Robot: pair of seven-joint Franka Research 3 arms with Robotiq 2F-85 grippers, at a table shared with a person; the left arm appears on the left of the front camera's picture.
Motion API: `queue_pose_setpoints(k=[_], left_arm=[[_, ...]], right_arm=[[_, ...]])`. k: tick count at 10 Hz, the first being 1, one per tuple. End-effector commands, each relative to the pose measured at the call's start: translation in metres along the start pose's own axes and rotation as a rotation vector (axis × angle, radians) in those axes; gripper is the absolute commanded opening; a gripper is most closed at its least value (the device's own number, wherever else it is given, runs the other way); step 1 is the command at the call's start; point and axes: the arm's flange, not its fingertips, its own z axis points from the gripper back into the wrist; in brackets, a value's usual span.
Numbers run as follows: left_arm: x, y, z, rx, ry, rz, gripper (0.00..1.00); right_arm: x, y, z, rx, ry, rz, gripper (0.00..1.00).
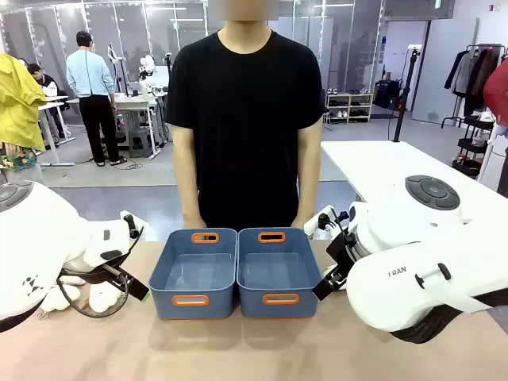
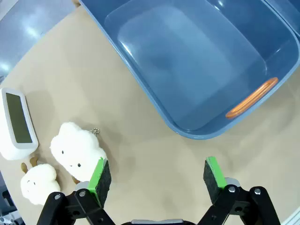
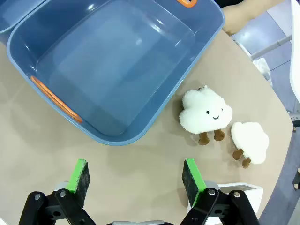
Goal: Sort the digital clocks into the basket.
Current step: Pick up the Digital clock from the table and place it into the empty Plastic storage basket.
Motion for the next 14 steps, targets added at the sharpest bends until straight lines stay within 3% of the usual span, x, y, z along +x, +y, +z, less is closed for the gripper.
queue_pose_setpoints(k=[1,9,10,12,14], left_arm=[[0.000,0.000,0.000,0.000,0.000,0.000,1.00],[0.000,0.000,0.000,0.000,0.000,-0.001,1.00],[0.008,0.007,0.009,-0.026,0.036,-0.004,1.00],[0.015,0.034,0.028,-0.253,0.115,0.098,1.00],[0.005,0.071,0.041,-0.548,0.087,0.186,1.00]], right_arm=[[0.000,0.000,0.000,0.000,0.000,0.000,1.00],[0.000,0.000,0.000,0.000,0.000,0.003,1.00],[0.005,-0.015,0.018,0.060,-0.009,-0.038,1.00],[0.004,-0.048,0.039,0.205,-0.006,-0.094,1.00],[-0.005,-0.072,0.052,0.440,-0.053,-0.131,1.00]])
